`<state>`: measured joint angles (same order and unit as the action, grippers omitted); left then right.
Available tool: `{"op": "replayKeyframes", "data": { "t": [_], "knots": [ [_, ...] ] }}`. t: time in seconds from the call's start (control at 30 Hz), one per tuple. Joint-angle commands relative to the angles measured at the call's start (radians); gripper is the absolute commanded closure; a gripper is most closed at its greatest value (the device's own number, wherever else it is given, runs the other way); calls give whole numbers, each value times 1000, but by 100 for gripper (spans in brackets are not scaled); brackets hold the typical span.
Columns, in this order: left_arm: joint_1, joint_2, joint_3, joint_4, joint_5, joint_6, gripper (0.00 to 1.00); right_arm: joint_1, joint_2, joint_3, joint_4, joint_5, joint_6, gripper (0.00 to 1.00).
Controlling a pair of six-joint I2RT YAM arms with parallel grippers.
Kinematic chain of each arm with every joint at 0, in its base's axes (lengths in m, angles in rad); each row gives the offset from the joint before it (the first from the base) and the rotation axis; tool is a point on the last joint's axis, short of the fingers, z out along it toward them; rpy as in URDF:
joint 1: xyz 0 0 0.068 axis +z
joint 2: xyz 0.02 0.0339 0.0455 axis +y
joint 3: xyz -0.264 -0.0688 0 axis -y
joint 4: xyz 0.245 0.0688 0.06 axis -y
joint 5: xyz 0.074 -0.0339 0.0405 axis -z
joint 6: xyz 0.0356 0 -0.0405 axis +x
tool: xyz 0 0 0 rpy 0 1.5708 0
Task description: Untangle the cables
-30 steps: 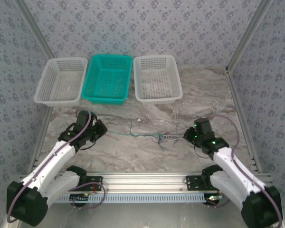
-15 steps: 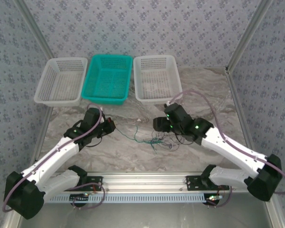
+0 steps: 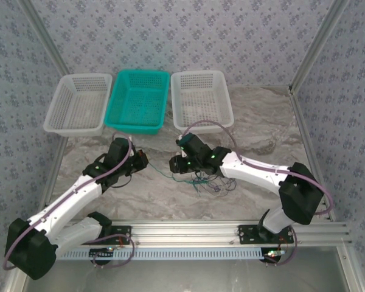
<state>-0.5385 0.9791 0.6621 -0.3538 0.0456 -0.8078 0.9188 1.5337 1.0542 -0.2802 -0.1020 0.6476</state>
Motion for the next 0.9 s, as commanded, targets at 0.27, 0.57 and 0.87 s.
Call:
{"op": "replayKeyframes", "data": {
  "t": [0.27,0.57,0.87],
  "knots": [
    [13,-54,30,-150,-227,-45,100,-78,-170,-100,-3,170,69,100],
    [121,-124,7,-227,-231,-68,100,-344,-497,-266,-162,333,108,100],
    [146,-129,35,-264,-278,-69,100,-647,-668,-274,-316,356,119,100]
  ]
}}
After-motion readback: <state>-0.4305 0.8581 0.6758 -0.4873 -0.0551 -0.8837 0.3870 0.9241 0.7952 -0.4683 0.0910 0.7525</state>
